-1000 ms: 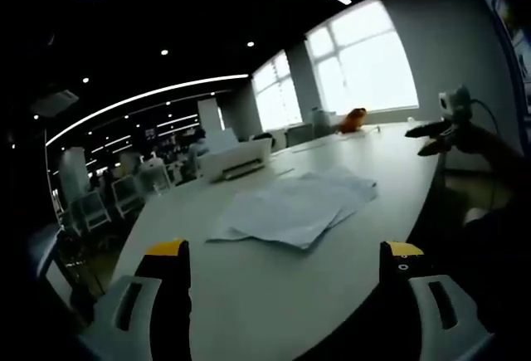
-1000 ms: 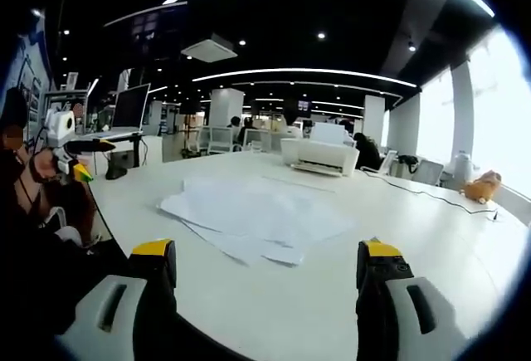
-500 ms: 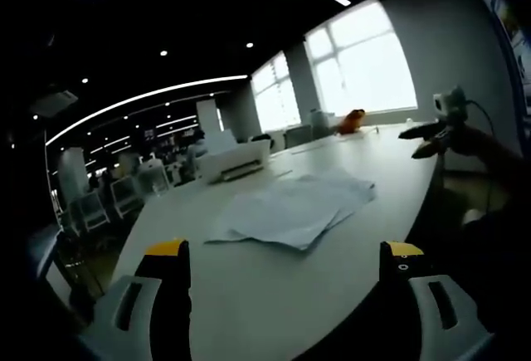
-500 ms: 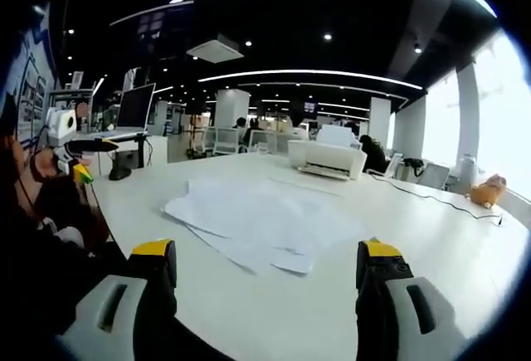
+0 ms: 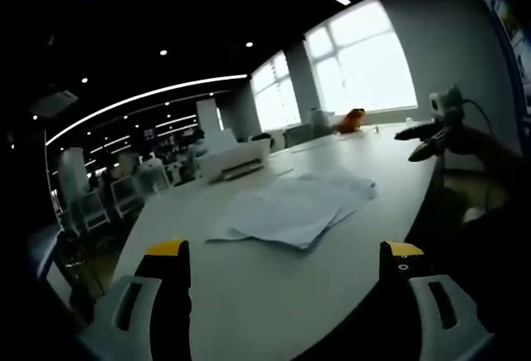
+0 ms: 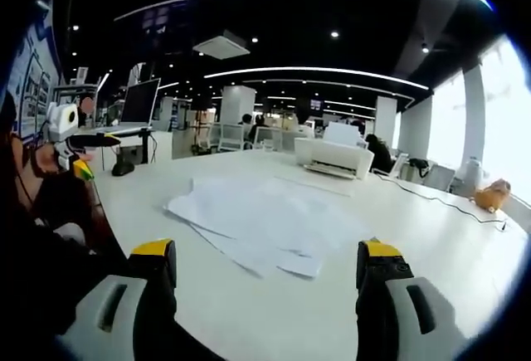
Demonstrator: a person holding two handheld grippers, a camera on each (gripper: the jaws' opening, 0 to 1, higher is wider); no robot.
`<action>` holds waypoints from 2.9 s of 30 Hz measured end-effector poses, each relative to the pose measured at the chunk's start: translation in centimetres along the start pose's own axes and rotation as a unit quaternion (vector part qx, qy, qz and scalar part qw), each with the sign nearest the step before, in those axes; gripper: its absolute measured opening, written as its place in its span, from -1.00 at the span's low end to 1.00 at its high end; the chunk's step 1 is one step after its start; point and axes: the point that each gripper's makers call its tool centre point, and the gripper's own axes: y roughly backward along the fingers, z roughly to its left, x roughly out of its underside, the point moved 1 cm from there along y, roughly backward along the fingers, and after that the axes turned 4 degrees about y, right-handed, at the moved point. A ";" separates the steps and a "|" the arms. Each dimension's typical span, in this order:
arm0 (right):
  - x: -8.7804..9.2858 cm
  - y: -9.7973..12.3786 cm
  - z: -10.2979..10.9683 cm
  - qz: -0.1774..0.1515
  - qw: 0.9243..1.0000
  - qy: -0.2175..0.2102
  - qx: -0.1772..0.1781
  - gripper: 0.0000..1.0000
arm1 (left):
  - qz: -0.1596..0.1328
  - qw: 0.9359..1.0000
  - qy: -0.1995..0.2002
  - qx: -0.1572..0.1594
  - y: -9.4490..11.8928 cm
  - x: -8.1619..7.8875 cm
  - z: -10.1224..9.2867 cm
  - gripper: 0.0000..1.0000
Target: Organize the stack of printing papers by aligning and flattening the scattered papers on the table
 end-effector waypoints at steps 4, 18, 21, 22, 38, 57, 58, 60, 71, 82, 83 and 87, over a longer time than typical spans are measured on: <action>-0.2 -0.3 0.1 -0.002 1.000 0.000 -0.002 0.70 | 0.000 1.000 -0.001 0.000 0.1 0.0 0.1 0.94; -0.5 -0.9 0.3 -0.002 1.000 0.004 -0.007 0.70 | 0.000 1.000 -0.003 0.001 0.1 0.0 0.0 0.94; -0.5 -0.9 0.3 -0.003 1.000 0.005 -0.007 0.70 | 0.002 1.000 -0.003 0.001 0.1 0.1 0.0 0.94; -0.6 -1.0 0.3 -0.003 1.000 0.005 -0.007 0.70 | 0.002 1.000 -0.004 0.001 0.0 0.1 -0.1 0.94; -1.6 -1.6 0.5 -0.010 1.000 0.012 -0.012 0.70 | 0.000 1.000 -0.007 0.004 0.1 -0.1 -0.3 0.94; -2.6 -2.2 1.1 -0.017 0.999 0.019 -0.021 0.70 | 0.000 1.000 -0.008 0.008 0.0 -0.1 -0.5 0.94; -2.7 -2.3 1.2 -0.017 0.999 0.019 -0.022 0.70 | -0.001 1.000 -0.008 0.008 0.1 -0.1 -0.5 0.94; -2.7 -2.5 1.5 -0.017 0.999 0.021 -0.025 0.70 | -0.001 1.000 -0.008 0.007 0.1 -0.2 -0.5 0.94; -3.6 -3.8 2.4 -0.017 0.998 0.031 -0.043 0.70 | 0.000 1.000 -0.011 0.007 0.1 -0.2 -0.4 0.94; -3.9 -4.5 3.1 -0.020 0.998 0.035 -0.051 0.70 | -0.002 1.000 -0.012 0.005 0.3 -0.5 -0.2 0.93; -3.9 -4.6 3.1 -0.020 0.998 0.035 -0.052 0.70 | -0.002 1.000 -0.012 0.005 0.2 -0.5 -0.2 0.93; -4.0 -4.9 3.4 -0.019 0.998 0.036 -0.056 0.70 | -0.001 1.000 -0.012 0.006 0.3 -0.4 -0.3 0.93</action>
